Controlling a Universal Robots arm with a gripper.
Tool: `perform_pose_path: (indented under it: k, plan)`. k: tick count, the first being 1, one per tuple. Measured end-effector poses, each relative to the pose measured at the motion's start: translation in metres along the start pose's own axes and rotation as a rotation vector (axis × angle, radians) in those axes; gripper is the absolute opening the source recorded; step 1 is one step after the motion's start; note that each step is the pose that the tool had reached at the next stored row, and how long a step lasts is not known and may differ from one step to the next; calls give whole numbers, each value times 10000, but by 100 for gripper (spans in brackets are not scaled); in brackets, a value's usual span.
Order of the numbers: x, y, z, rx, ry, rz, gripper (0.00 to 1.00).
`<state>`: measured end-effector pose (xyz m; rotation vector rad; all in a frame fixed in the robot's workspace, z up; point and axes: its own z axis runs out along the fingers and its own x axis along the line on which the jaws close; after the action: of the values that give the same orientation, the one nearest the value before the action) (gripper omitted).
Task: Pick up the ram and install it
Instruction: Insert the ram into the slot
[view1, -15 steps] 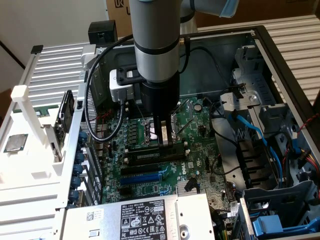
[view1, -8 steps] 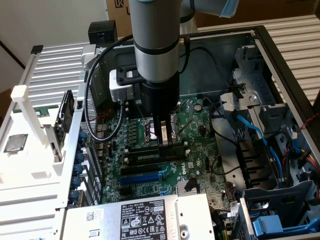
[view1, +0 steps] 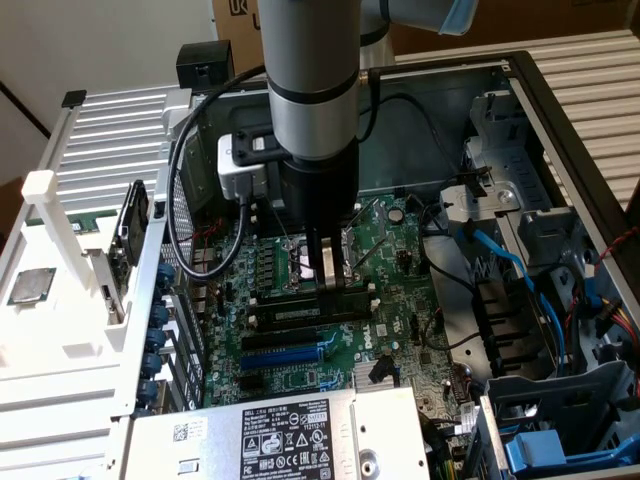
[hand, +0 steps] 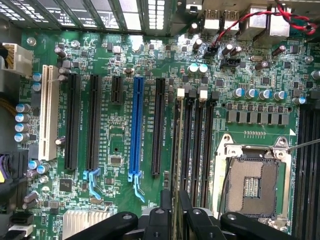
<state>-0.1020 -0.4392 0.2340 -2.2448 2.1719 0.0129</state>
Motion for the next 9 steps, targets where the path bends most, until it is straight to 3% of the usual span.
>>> perform_pose_path:
  k: [5, 9]
  plan:
    - [-2, -1, -113, 1, -1, 0, 20]
    - [-3, -1, -119, 1, -5, 0, 20]
